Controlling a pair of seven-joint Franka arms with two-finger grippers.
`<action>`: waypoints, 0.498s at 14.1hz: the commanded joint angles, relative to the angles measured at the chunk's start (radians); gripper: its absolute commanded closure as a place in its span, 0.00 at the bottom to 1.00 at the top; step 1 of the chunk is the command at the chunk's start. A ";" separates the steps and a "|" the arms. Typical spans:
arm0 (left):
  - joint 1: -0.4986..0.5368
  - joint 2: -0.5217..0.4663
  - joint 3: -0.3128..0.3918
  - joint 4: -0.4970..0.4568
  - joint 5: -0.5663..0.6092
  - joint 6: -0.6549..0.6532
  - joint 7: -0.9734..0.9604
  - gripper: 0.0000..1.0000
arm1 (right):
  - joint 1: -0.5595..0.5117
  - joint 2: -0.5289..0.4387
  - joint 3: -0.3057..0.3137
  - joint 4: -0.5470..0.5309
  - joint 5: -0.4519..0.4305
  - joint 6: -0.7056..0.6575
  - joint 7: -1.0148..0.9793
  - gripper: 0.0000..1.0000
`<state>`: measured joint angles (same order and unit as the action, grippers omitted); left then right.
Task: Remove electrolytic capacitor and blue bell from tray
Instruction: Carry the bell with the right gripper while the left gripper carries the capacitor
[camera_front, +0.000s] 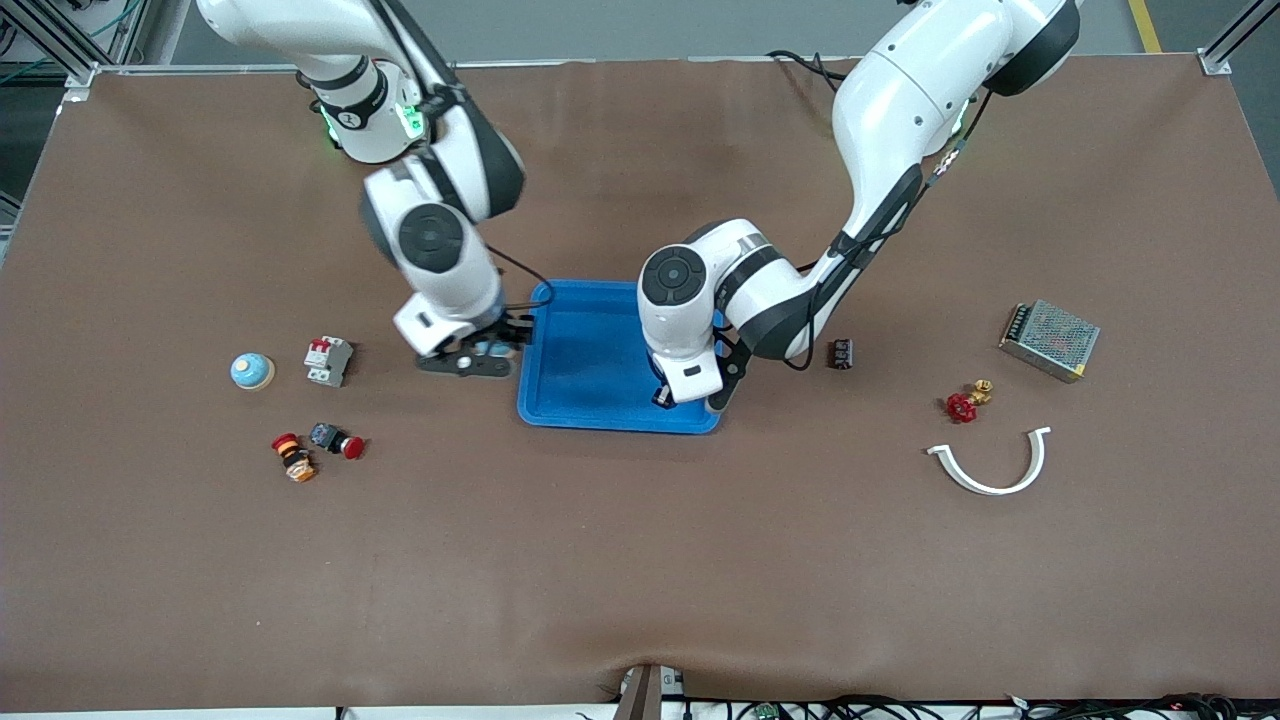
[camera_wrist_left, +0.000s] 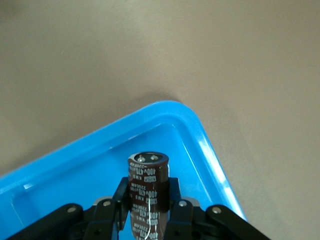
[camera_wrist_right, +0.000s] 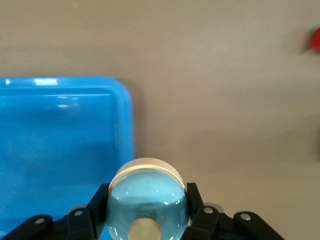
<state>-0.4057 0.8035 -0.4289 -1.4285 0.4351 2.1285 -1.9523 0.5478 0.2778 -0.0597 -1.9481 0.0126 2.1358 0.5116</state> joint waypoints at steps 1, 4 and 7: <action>0.024 -0.038 -0.002 -0.010 -0.024 -0.044 0.189 1.00 | -0.106 -0.100 0.018 -0.077 -0.019 -0.014 -0.180 0.58; 0.099 -0.059 -0.043 -0.015 -0.026 -0.107 0.445 1.00 | -0.166 -0.112 0.018 -0.112 -0.019 -0.001 -0.269 0.58; 0.200 -0.061 -0.105 -0.020 -0.026 -0.152 0.686 1.00 | -0.199 -0.120 0.018 -0.162 -0.019 0.051 -0.338 0.58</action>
<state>-0.2640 0.7672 -0.4956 -1.4265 0.4317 2.0129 -1.4019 0.3801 0.1891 -0.0605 -2.0554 0.0125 2.1475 0.2094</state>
